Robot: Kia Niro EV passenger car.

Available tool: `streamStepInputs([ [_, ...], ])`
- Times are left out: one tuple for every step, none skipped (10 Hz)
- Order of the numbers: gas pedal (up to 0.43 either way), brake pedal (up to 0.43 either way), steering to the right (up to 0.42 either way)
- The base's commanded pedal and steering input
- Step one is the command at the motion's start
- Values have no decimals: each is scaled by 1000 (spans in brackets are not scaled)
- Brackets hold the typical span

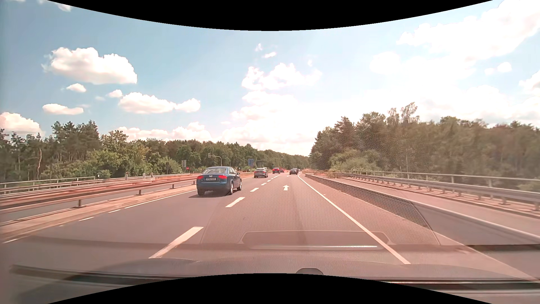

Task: Follow the waypoints while adhering to traffic rules and regulations

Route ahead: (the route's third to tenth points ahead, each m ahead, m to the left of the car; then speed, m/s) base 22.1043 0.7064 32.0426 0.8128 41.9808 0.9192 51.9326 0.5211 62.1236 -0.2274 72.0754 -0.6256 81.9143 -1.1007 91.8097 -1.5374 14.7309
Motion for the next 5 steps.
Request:
streamStepInputs([
  [0, 0, -2],
  [0, 0, -2],
  [0, 0, -2],
  [0, 0, -2],
  [0, 0, -1],
])
